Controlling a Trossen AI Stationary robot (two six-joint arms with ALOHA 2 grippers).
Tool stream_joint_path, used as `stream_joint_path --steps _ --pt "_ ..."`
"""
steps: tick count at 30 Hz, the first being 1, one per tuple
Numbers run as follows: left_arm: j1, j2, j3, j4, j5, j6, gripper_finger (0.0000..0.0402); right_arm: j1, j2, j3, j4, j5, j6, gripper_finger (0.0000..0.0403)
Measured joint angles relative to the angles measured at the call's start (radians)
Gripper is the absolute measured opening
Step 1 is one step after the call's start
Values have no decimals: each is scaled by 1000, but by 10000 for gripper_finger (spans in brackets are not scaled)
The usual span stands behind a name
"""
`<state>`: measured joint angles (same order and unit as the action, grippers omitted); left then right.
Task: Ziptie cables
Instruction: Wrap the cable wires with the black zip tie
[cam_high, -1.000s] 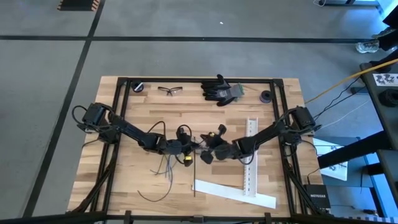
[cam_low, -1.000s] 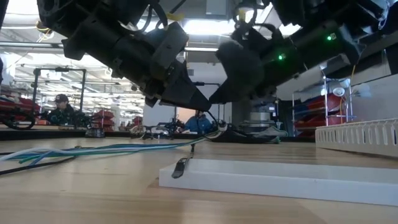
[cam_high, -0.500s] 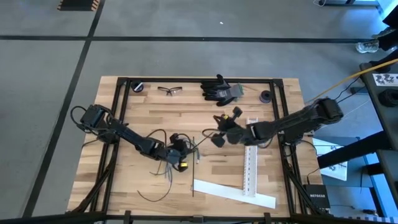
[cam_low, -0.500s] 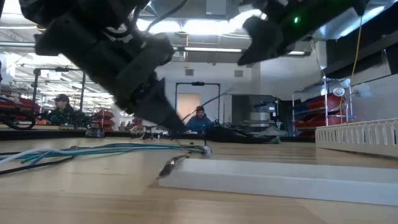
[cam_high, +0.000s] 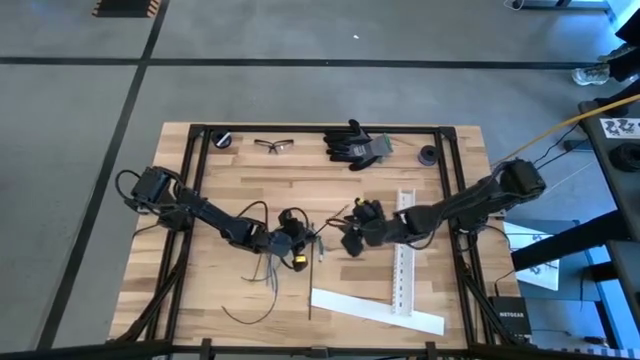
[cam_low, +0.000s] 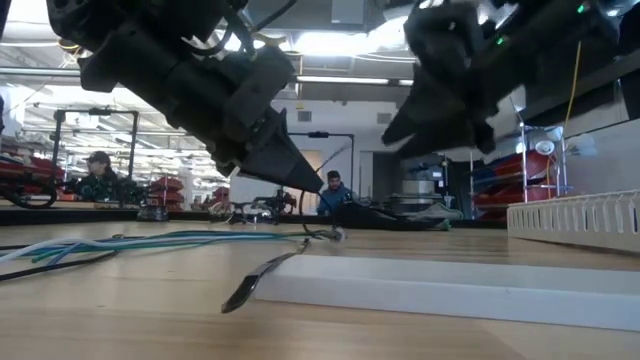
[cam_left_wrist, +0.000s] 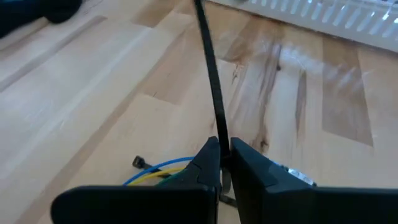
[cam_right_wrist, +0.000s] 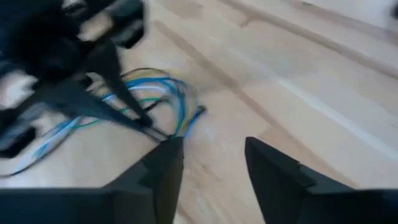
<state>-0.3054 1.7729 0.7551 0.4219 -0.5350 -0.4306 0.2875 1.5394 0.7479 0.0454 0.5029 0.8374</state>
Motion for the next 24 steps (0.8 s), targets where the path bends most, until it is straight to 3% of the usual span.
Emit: stream_joint_path --steps 5,14,24 --pt "0 0 0 25 0 27 8 0 63 1 80 9 78 183" --pt "1 0 0 48 0 50 8 0 205 7 388 -27 69 182" --pt "0 0 0 65 0 67 8 0 249 11 490 37 25 181"
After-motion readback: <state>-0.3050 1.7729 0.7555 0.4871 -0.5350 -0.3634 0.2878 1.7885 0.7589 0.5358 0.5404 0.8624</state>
